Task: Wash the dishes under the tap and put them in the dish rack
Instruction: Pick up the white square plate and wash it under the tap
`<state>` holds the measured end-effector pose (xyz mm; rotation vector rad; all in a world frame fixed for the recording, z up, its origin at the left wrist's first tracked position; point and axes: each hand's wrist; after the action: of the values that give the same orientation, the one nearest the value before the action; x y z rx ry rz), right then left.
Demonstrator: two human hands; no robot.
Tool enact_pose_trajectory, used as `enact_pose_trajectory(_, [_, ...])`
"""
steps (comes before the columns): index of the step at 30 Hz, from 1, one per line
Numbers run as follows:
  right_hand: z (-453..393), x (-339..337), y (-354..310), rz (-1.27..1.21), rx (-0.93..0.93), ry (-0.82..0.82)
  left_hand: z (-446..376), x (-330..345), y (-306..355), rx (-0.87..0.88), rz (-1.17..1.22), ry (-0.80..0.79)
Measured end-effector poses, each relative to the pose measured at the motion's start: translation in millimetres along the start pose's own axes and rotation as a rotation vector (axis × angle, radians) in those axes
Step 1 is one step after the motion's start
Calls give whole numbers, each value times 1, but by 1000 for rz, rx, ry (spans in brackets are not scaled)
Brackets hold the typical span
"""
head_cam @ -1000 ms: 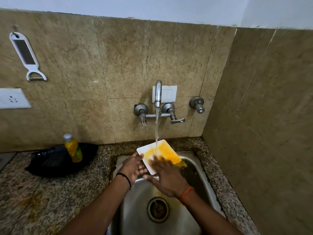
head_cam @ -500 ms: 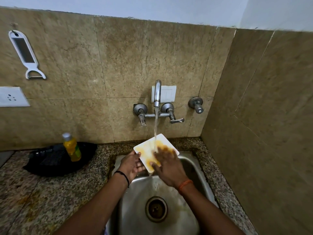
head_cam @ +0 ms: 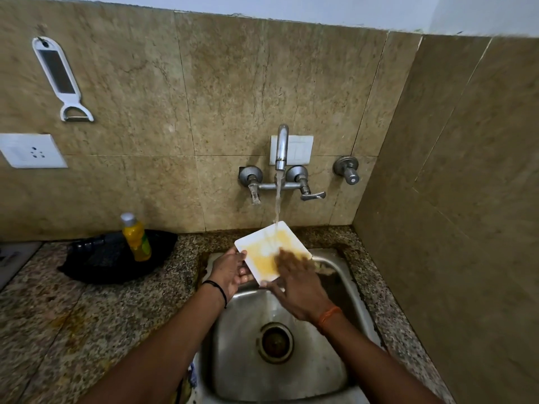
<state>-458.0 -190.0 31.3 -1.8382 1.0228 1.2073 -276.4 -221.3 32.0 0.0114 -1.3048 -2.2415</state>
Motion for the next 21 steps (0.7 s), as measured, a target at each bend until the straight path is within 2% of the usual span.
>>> enact_pose_trajectory(3, [11,5,-8,-97,-124,-18,0,-1,-2,8,-22,14])
enact_pose_trajectory(6, [6,-5,9,19,71,42,1,-3,-3,7,4,1])
enact_pose_trajectory(8, [7,-9,13,67,170,28,2,-3,-3,-5,17,-8])
enact_pose_trajectory(12, [16,-6,4,-144,35,17,2,-2,-2,-7,31,13])
enact_pose_trajectory(14, [14,-8,10,-216,33,21,1,-2,-2,-9,36,23])
enact_pose_trajectory(19, [4,-11,35,-165,279,58,4,-1,0,-19,62,3])
enact_pose_trajectory(21, [3,-7,35,-329,395,106,5,-3,2,-8,56,-7])
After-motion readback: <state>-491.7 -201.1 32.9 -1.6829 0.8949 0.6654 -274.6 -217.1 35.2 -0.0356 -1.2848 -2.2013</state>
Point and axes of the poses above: each hand's wrist, its own z-axis away from the middle knuckle, its own x-axis out of the palm, y = z × x, and after that the axes turned 14 degrees about y, right-handed
